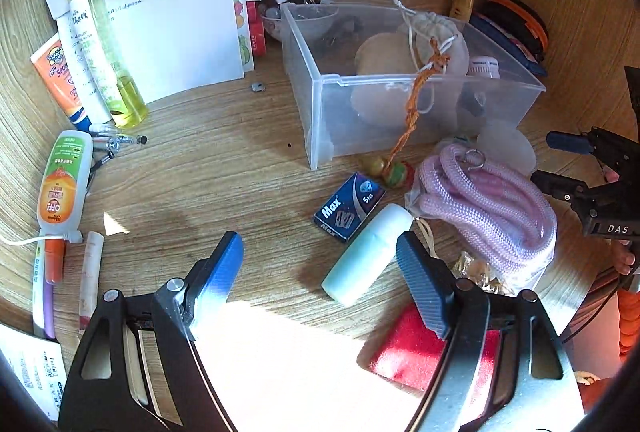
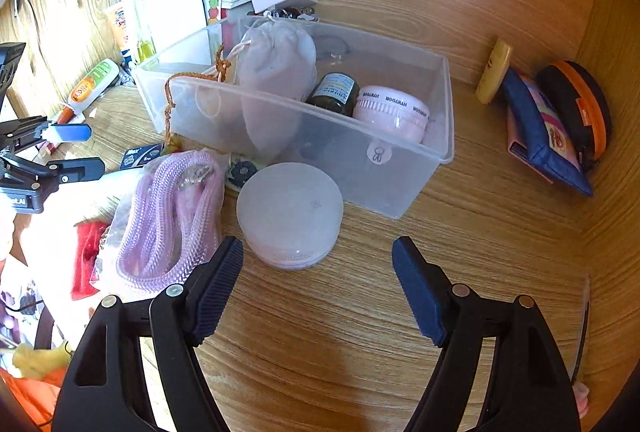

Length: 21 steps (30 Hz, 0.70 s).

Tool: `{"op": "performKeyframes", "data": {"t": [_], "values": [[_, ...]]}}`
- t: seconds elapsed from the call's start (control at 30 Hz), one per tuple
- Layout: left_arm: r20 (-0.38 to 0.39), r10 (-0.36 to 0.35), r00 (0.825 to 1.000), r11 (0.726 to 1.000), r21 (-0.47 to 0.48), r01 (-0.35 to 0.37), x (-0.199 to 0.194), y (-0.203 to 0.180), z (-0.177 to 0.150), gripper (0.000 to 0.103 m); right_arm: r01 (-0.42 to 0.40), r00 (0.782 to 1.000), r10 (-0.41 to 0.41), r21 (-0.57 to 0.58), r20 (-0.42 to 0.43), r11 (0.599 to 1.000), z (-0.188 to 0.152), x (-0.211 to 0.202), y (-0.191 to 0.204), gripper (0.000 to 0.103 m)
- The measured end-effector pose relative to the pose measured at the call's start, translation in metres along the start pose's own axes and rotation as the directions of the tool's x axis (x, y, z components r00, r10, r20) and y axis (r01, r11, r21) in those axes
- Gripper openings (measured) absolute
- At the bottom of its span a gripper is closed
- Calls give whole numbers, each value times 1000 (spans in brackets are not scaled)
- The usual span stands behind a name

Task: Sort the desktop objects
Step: 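Grasp the teal tube with the left gripper while the right gripper grasps the round white lid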

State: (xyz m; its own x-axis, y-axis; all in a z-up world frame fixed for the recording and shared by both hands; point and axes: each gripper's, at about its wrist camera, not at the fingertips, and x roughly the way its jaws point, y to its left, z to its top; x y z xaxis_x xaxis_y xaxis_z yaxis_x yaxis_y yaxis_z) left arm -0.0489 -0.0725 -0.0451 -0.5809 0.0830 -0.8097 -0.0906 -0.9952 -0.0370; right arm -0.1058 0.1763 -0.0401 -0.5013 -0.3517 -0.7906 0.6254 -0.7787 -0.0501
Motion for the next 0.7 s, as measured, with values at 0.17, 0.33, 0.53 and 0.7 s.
{"op": "performKeyframes", "data": {"t": [0.17, 0.33, 0.53, 0.7], "values": [[-36, -18, 999, 1000, -14, 18, 10, 1, -7, 79, -14, 999, 15, 13, -37, 1000, 1, 15, -2, 74], [-52, -22, 998, 1000, 1, 22, 18, -4, -8, 79, -44, 998, 45, 33, -44, 998, 5, 24, -5, 74], [-35, -8, 999, 1000, -1, 8, 22, -5, 0, 70, -55, 998, 57, 40, -42, 998, 10, 29, 0, 74], [-28, 20, 999, 999, 31, -19, 22, -9, 2, 62, -63, 997, 65, 33, -48, 997, 16, 37, 6, 74]]}}
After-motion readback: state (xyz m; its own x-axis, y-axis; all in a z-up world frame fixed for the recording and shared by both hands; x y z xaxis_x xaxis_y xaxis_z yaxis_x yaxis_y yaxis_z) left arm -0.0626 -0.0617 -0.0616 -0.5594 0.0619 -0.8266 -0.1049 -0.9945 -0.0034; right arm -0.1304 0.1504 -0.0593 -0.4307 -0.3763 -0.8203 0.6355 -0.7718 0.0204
